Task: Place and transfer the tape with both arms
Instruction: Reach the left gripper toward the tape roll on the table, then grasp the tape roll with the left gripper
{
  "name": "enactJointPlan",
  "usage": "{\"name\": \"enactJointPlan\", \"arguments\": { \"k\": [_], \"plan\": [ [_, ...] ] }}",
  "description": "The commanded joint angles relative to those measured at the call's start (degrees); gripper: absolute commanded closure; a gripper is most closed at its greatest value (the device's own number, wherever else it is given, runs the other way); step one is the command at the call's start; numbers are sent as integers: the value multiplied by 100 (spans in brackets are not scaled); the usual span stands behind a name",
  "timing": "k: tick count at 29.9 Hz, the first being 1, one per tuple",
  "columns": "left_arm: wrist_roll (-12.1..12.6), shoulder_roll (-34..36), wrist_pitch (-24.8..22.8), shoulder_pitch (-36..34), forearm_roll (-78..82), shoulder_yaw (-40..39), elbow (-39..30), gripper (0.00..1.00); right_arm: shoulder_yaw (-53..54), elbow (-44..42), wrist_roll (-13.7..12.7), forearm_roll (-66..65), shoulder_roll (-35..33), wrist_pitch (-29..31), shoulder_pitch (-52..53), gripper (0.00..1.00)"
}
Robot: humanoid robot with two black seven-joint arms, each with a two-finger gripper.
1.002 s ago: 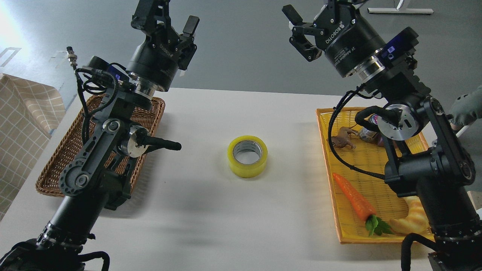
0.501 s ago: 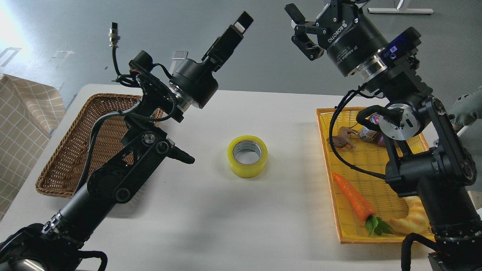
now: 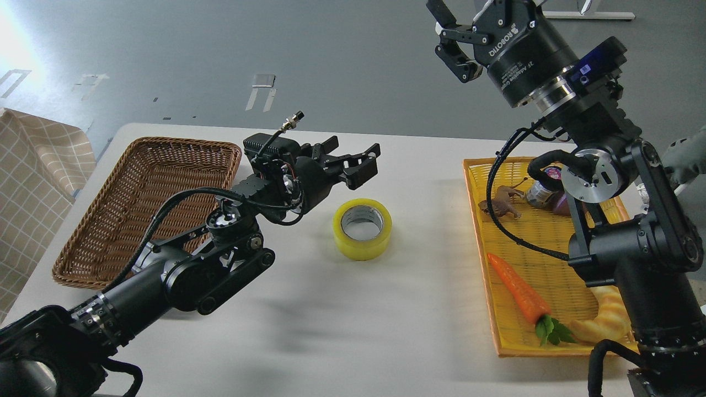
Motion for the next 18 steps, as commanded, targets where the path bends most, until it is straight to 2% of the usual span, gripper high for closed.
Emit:
{"name": "enactJointPlan", "arguments": {
  "k": [1, 7, 18],
  "plan": [
    [2, 23, 3, 55, 243, 536, -1, 2, 28, -3, 0, 0, 0, -9, 0, 0],
    [11, 23, 47, 64, 402, 891, -2, 2, 107, -3, 0, 0, 0, -9, -9, 0],
    [20, 286, 47, 91, 472, 908, 165, 2, 222, 5, 0, 9, 0, -9, -114, 0]
  ]
}}
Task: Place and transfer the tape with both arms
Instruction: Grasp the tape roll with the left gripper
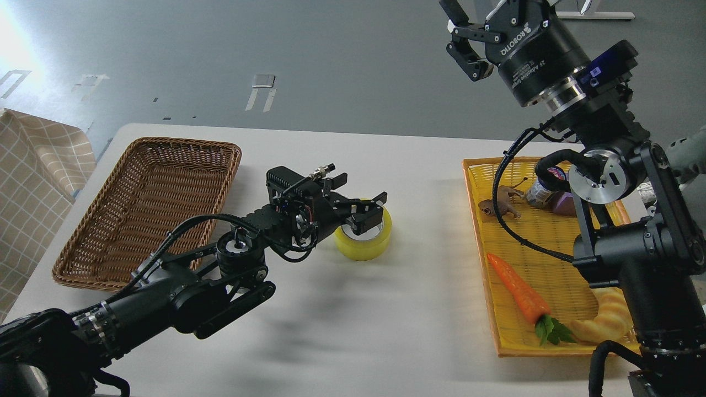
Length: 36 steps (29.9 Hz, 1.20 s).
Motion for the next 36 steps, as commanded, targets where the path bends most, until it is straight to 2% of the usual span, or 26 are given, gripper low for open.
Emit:
{"name": "enactJointPlan", "arguments": {
  "k": [1, 36],
  "plan": [
    [-10, 109, 0, 0, 1, 0, 43, 2, 5, 5, 0, 1, 0, 1, -32, 0],
    [-63, -14, -18, 220, -87, 17, 579, 2, -48, 14, 0, 1, 0, 10, -313, 0]
  ]
}}
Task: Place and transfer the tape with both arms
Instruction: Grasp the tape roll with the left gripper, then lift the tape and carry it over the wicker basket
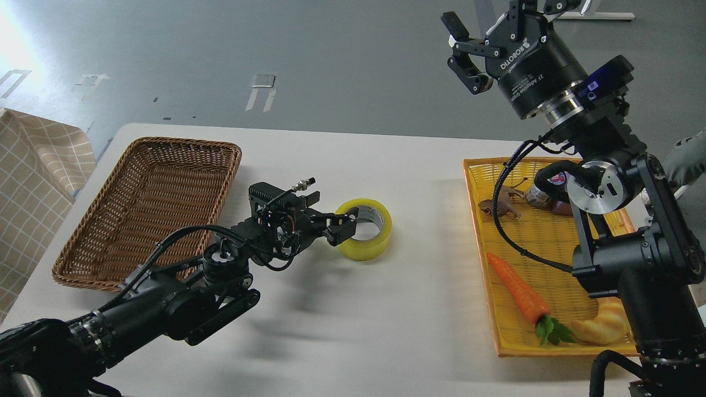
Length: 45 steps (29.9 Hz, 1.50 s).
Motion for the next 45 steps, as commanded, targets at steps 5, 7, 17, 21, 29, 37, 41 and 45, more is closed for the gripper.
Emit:
{"name": "enactJointPlan", "arguments": {
  "k": [5, 7, 17, 21, 29, 37, 41, 45],
  "plan": [
    [-6, -96, 0, -7, 6, 290, 48, 2, -10, 21, 0, 0, 0, 0, -169, 0],
    [-6, -113, 0, -7, 6, 290, 39, 2, -10, 21, 0, 0, 0, 0, -187, 0],
    [-41, -263, -9, -130, 6, 325, 162, 3, 26, 30, 9, 0, 0, 0, -372, 0],
    [-287, -324, -9, -183, 15, 325, 241, 17, 34, 39, 18, 0, 0, 9, -433, 0],
    [-358, -342, -53, -350, 15, 386, 479, 61, 34, 48, 18, 0, 0, 18, -468, 0],
    [-367, -307, -53, -411, 6, 439, 558, 62, 43, 100, 18, 0, 0, 18, -504, 0],
    [-375, -298, -53, -464, 15, 448, 558, 68, 43, 100, 18, 0, 0, 18, -539, 0],
    [-375, -298, -62, -481, 15, 501, 558, 74, 43, 100, 18, 0, 0, 9, -583, 0]
  ]
}}
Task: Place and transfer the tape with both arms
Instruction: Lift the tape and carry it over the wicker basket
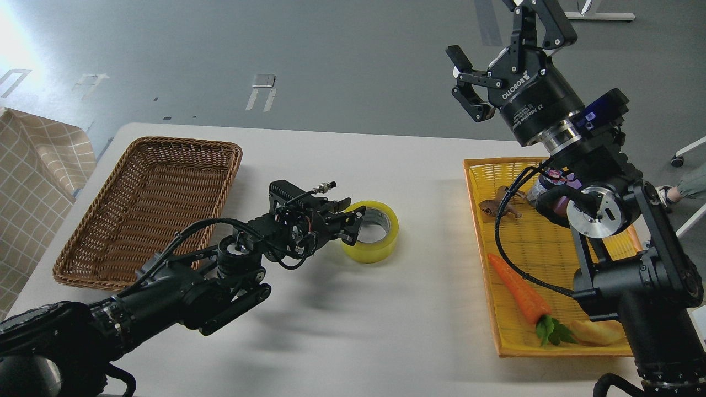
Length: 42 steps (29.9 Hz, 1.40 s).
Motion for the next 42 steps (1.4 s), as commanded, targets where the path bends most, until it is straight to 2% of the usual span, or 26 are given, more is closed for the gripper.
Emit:
{"name": "enactJointPlan", "arguments": {
  "k": [1, 29, 42],
  "plan": [
    [-1, -1, -2, -9, 2, 29, 0, 74, 9, 8, -1, 0, 0, -1, -28, 0],
    [-1, 26, 7, -158, -16, 29, -62, 80, 53, -27, -1, -9, 0, -9, -98, 0],
    [-1, 596, 16, -1124, -428, 11, -176, 79, 53, -36, -1, -9, 0, -9, -107, 0]
  ]
}}
